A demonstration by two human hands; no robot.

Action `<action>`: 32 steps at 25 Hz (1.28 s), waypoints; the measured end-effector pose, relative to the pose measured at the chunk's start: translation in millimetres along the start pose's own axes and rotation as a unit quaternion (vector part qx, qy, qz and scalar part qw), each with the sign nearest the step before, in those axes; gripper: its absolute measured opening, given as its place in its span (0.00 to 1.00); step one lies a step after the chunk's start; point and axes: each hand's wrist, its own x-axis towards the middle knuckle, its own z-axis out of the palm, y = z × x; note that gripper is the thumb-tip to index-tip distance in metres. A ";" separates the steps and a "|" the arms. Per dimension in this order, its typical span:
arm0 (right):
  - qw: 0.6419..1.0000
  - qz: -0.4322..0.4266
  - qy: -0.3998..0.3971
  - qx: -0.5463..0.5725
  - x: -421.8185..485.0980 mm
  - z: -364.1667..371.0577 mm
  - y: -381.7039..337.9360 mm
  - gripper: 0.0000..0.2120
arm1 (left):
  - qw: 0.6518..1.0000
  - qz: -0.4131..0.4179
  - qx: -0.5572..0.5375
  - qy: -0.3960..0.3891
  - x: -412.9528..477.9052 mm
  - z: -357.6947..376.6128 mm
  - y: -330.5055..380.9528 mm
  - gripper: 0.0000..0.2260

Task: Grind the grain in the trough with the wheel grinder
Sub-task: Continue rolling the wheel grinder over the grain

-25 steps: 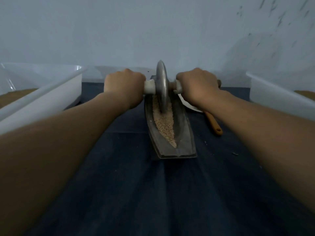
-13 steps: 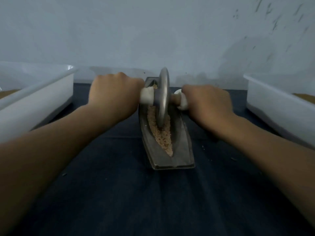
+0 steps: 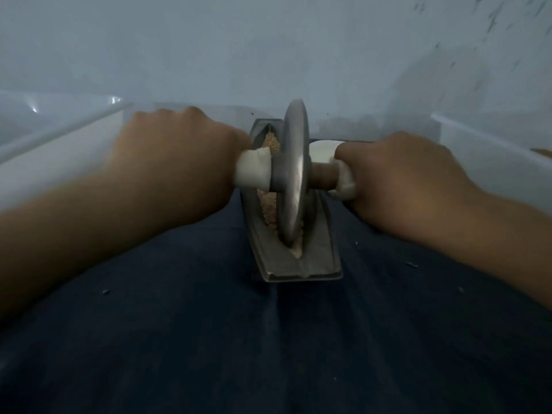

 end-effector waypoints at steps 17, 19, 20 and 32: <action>0.998 0.056 -0.027 -0.025 33.4 23.7 -5.4 0.10 | 0.996 -0.076 0.016 -0.052 18.7 18.4 13.1 0.06; 0.993 0.100 -0.068 -0.002 71.0 41.3 -9.3 0.05 | 0.989 -0.121 -0.004 -0.081 44.9 30.4 12.8 0.04; 0.990 0.109 -0.094 0.009 86.5 41.6 -10.7 0.09 | 0.985 -0.138 -0.020 -0.102 54.4 30.9 11.3 0.05; 0.999 0.049 0.000 -0.013 42.0 40.2 -1.8 0.08 | 0.996 -0.072 0.031 -0.049 19.5 19.6 12.8 0.08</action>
